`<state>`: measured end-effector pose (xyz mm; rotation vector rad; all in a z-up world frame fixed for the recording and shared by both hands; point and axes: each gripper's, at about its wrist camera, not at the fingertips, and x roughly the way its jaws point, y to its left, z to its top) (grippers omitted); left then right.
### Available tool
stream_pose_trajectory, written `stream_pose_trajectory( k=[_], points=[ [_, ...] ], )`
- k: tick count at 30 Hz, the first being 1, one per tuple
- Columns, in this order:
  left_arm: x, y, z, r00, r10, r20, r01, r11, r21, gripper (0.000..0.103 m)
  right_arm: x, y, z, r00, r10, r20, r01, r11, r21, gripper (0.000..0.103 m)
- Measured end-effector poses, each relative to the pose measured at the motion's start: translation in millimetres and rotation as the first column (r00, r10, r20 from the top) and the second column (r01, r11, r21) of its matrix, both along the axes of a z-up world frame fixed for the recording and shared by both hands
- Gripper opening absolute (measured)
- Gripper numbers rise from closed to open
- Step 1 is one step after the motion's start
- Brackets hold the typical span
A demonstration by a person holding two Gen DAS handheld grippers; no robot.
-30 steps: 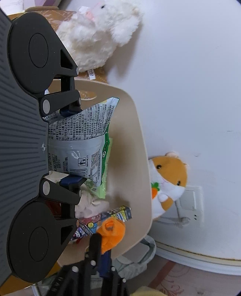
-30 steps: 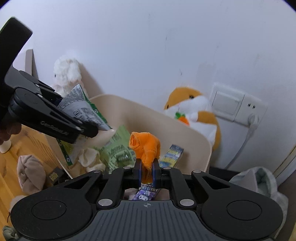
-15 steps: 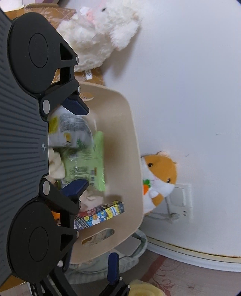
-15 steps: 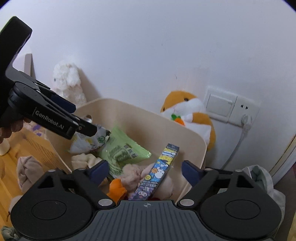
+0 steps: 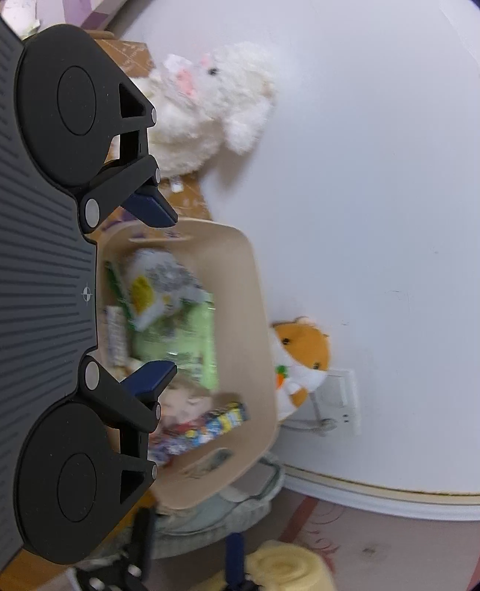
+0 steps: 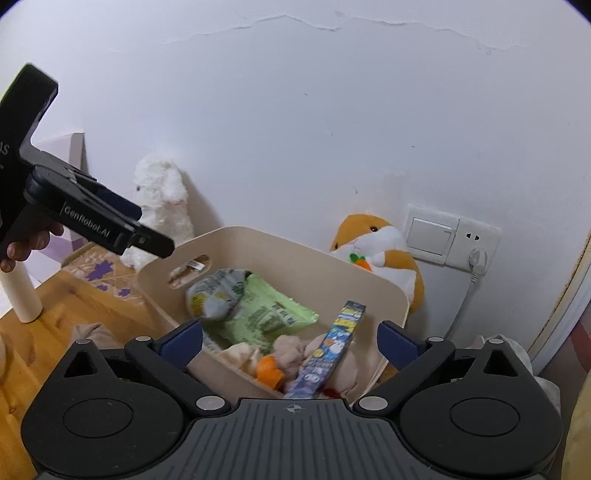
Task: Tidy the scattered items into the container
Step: 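Grasp the beige sock bundle with left gripper while right grasps the white plush toy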
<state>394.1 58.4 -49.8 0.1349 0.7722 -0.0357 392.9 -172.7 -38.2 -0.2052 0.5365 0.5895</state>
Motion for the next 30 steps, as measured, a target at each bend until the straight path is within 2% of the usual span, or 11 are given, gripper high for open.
stream_pose_trajectory(
  k=[11, 20, 25, 30],
  points=[
    [-48.7, 48.3, -32.6, 0.993, -0.013, -0.121, 0.02, 0.998, 0.058, 0.081, -61.0, 38.9, -14.7, 0.995, 0.089, -0.053, -0.091, 0.995, -0.033, 0.103],
    [-69.8, 54.0, -60.1, 0.973, -0.091, -0.213, 0.106, 0.993, 0.06, 0.081, -95.1, 81.4, -36.8, 0.973, 0.194, -0.124, -0.203, 0.977, -0.065, 0.103],
    [-64.9, 57.9, -88.9, 0.944, -0.103, -0.312, 0.116, 0.993, 0.022, 0.081, -98.9, 101.6, -56.1, 0.951, 0.228, -0.207, -0.25, 0.965, -0.083, 0.101],
    [-54.5, 68.7, -115.7, 0.919, -0.053, -0.39, 0.032, 0.998, -0.062, 0.081, -98.1, 121.3, -67.3, 0.937, 0.261, -0.234, -0.297, 0.945, -0.136, 0.097]
  ],
)
